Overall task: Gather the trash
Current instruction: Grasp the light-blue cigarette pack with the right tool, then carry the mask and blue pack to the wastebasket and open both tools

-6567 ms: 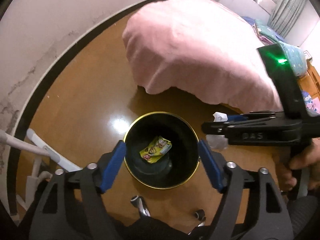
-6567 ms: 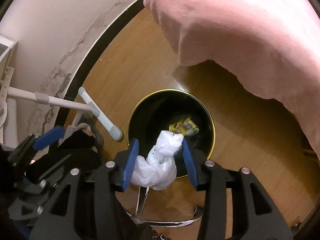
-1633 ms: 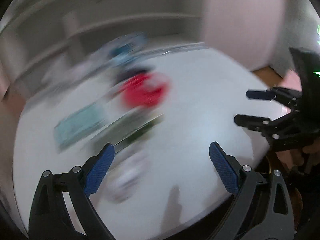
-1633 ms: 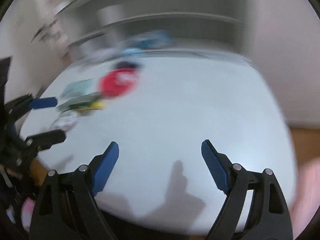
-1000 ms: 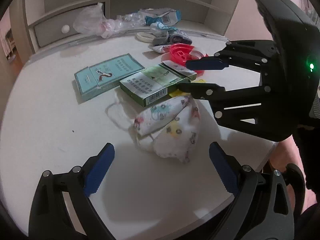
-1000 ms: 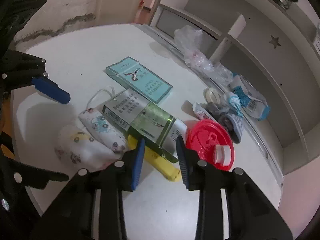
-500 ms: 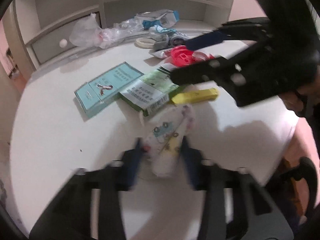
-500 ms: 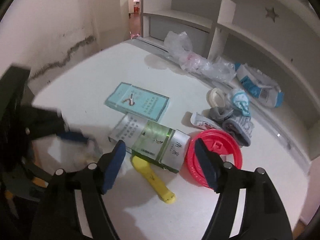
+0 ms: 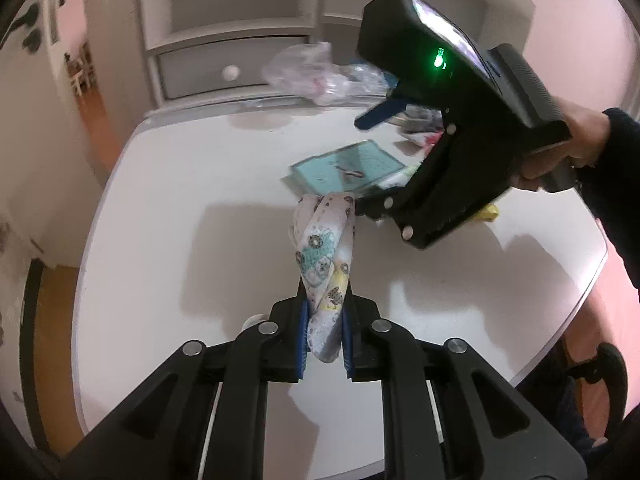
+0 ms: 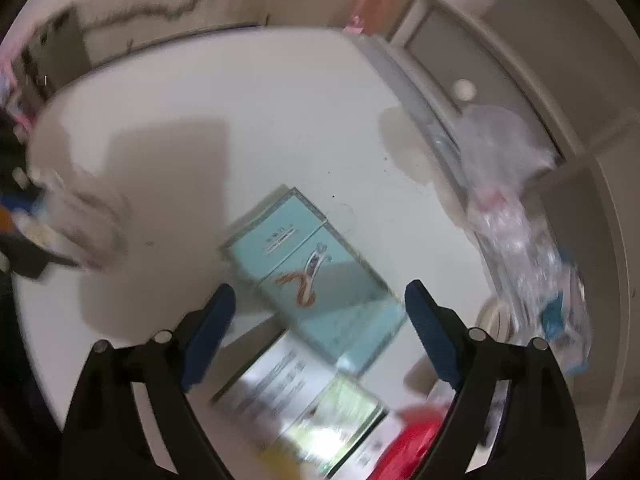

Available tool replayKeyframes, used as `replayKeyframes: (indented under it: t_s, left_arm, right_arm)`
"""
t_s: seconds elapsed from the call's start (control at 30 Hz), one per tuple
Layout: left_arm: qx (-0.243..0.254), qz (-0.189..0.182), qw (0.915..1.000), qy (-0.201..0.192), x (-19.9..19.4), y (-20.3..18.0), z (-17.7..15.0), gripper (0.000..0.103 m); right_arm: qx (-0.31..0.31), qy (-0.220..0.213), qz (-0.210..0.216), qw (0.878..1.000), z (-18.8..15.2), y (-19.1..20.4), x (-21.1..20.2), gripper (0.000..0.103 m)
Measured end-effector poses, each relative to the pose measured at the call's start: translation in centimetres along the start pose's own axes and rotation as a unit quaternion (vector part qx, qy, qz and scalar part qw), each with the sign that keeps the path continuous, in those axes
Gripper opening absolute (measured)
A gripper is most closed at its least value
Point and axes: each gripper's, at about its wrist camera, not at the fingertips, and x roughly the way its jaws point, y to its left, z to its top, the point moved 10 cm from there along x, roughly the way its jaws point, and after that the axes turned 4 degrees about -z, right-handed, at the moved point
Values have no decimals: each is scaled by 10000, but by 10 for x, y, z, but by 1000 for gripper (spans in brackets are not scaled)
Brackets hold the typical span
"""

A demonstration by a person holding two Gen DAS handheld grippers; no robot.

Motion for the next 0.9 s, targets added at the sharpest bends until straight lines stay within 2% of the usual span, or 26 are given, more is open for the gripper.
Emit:
replayKeyframes:
  t_s: [0.1,0.2,0.23,0.27,0.4,0.5,0.57,0.67,0.77,0.83,0.9]
  left_arm:
    - [-153,-15,9999,-26,2,12,1,13]
    - [-279,-4,9996,5,7,21,1,13]
    - [-338,-18,9994,12,8,23,1,13]
    - [-404,-40,9992,18,9,26,1,13]
    - [-453,-14,9990,15,11,28,5,13]
    - [-469,-42,9989,-59,10,21,14,13]
    - [-397,-88,9991,-125,8,9,24,13]
    - [-179,-231,9993,-249,6,-23,41,13]
    - [127,-559,9979,-308,10,-74,57,13]
    - [459,-845,9948,-323,15,-119,64,13]
    - [892,-1210,9882,-279,23,-176,67,13]
  right_arm:
    - [224,111,263,9993,8,-9,12,88]
    - [742,305,802,9935,9,-19,23,88]
    - [884,305,924,9913,9,-20,23,81]
    - [1040,248,1049,9887,9,-21,22,71]
    - [1222,23,763,9896,9,-23,11,62]
    - [1703,-386,641,9825,8,-36,-17,61]
    - [2038,-739,505,9749,-2,-47,-52,61]
    - [2522,-1136,142,9609,-37,-66,-105,61]
    - [3218,-1222,-327,9383,-102,-84,-148,61]
    - [3873,-1152,-658,9124,-171,-93,-175,62]
    - [4356,-993,-946,8897,-228,-96,-190,62]
